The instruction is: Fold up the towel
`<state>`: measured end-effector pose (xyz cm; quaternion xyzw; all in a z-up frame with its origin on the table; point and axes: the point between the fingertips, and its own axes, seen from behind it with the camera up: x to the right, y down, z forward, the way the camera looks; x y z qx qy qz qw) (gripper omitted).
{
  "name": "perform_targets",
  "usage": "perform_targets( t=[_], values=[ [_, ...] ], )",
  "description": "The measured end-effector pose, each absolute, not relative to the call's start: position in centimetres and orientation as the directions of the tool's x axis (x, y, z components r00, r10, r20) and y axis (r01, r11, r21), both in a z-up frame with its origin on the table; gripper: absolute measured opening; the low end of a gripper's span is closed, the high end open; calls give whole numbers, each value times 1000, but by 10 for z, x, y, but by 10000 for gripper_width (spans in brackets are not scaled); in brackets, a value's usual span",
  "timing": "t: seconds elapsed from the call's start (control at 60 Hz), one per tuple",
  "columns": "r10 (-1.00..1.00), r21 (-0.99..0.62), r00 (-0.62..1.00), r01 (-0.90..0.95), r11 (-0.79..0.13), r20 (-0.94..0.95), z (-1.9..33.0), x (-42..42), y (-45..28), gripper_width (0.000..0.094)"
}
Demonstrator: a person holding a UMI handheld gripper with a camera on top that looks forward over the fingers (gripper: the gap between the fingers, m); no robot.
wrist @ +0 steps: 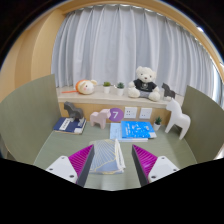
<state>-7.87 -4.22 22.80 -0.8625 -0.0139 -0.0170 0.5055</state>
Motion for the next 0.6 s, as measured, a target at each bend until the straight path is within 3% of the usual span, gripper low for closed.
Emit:
perform_targets(
  t=[0.283, 0.6],
  values=[
    [-61, -877, 997, 19, -481, 55, 244, -75, -146, 756],
    [-57, -889, 998, 8, -457, 38, 252, -80, -200, 758]
  ],
)
